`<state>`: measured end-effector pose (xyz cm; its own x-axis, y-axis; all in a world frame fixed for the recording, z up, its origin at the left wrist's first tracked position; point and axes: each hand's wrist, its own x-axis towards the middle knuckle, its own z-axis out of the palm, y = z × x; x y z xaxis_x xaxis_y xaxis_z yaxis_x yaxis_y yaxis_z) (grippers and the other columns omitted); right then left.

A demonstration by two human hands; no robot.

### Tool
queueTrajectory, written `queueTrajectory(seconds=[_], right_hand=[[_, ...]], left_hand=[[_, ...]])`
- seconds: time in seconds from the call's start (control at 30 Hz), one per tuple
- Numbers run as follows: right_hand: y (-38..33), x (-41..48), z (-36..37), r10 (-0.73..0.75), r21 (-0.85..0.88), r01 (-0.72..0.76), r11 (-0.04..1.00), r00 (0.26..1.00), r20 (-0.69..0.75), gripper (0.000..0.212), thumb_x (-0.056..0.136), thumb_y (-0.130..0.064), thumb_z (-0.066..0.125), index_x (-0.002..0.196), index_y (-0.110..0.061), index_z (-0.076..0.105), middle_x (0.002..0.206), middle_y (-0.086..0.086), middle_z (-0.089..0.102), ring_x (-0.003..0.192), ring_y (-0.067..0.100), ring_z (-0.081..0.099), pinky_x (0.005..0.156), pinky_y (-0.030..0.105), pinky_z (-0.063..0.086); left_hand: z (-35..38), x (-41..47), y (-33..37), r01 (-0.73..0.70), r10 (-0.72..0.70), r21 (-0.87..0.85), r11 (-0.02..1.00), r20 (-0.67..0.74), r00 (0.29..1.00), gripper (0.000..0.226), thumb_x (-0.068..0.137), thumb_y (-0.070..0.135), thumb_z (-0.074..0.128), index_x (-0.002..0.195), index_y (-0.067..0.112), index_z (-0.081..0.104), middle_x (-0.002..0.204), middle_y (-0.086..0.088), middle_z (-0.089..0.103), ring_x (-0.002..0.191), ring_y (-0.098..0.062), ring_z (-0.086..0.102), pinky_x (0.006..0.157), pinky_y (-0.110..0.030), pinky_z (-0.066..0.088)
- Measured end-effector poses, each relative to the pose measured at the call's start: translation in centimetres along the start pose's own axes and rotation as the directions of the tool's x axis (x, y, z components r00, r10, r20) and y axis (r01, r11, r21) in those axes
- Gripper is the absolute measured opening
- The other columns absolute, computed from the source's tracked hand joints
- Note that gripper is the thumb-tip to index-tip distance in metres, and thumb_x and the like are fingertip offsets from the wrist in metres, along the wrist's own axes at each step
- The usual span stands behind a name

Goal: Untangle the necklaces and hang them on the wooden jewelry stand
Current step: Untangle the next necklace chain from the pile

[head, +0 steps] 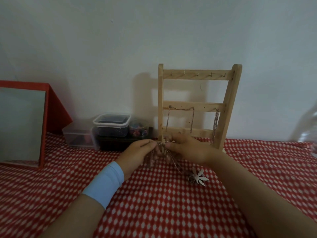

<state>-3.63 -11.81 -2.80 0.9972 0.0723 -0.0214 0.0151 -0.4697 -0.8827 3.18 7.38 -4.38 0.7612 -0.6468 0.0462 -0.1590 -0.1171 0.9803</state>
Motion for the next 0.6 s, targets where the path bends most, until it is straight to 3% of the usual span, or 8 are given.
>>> queueTrajectory(seconds=[0.07,0.17,0.27,0.37,0.47,0.53,0.6], right_hand=[[-0.1,0.0,0.1,-0.010,0.119,0.006,0.993,0.999,0.033,0.025,0.107,-0.021,0.049,0.111,0.001,0.060,0.080,0.006,0.066,0.077,0.022,0.066,0.084,0.042,0.055],[-0.3,0.0,0.0,0.004,0.261,-0.032,0.965,0.994,0.107,0.017,0.106,-0.017,0.049,0.111,-0.005,0.059,0.074,0.001,0.054,0.060,0.014,0.050,0.061,0.030,0.048],[-0.7,-0.3,-0.1,0.041,0.104,-0.048,0.993,0.997,0.064,0.022,0.097,-0.018,0.065,0.119,-0.014,0.062,0.073,-0.004,0.058,0.054,0.008,0.046,0.050,0.023,0.039],[-1.2,-0.4,0.0,-0.021,-0.087,0.019,0.996,0.999,-0.030,0.022,0.090,-0.018,0.075,0.112,-0.017,0.069,0.088,-0.003,0.071,0.066,0.004,0.064,0.061,0.018,0.049],[-1.3,-0.5,0.3,-0.080,-0.148,0.066,0.987,0.993,-0.090,0.010,0.090,-0.019,0.075,0.096,-0.012,0.078,0.089,-0.005,0.077,0.081,0.000,0.071,0.076,0.015,0.054],[-1.5,-0.6,0.6,-0.072,-0.084,0.064,0.994,0.992,-0.105,0.008,0.091,-0.017,0.074,0.090,-0.012,0.080,0.077,-0.010,0.076,0.069,-0.003,0.069,0.066,0.011,0.051],[-1.7,-0.8,0.7,-0.059,-0.006,0.059,0.998,0.993,-0.102,0.011,0.094,-0.015,0.070,0.090,-0.008,0.077,0.061,-0.012,0.070,0.050,-0.003,0.058,0.052,0.011,0.045]], left_hand=[[0.2,0.0,0.5,0.077,-0.071,-0.252,0.965,0.032,0.997,0.041,0.101,0.024,0.045,0.066,0.012,0.063,0.066,-0.007,0.061,0.063,-0.019,0.059,0.064,-0.030,0.050],[0.6,-0.1,1.2,0.124,-0.118,-0.343,0.931,0.038,0.992,0.046,0.101,0.029,0.043,0.057,0.013,0.045,0.051,-0.004,0.044,0.050,-0.020,0.050,0.056,-0.031,0.044],[0.2,-0.2,1.5,0.113,-0.116,-0.214,0.970,0.001,0.993,0.053,0.100,0.036,0.046,0.051,0.016,0.039,0.046,-0.002,0.038,0.047,-0.017,0.047,0.053,-0.027,0.043],[-0.6,-0.1,1.3,0.099,-0.101,-0.056,0.994,-0.046,0.994,0.059,0.097,0.044,0.048,0.045,0.018,0.042,0.045,-0.004,0.044,0.049,-0.018,0.047,0.056,-0.028,0.044],[-0.9,0.0,0.9,0.043,-0.001,0.200,0.979,-0.207,0.978,0.059,0.096,0.049,0.048,0.048,0.015,0.049,0.050,-0.005,0.052,0.051,-0.017,0.050,0.063,-0.029,0.044],[-0.8,0.2,0.6,0.023,-0.005,0.056,0.998,-0.303,0.953,0.054,0.095,0.050,0.049,0.057,0.013,0.055,0.055,-0.005,0.056,0.051,-0.017,0.051,0.061,-0.029,0.045],[-0.7,0.2,1.0,0.044,-0.123,-0.325,0.945,-0.227,0.966,0.044,0.096,0.047,0.050,0.070,0.013,0.061,0.065,-0.004,0.061,0.055,-0.018,0.053,0.056,-0.029,0.048]])
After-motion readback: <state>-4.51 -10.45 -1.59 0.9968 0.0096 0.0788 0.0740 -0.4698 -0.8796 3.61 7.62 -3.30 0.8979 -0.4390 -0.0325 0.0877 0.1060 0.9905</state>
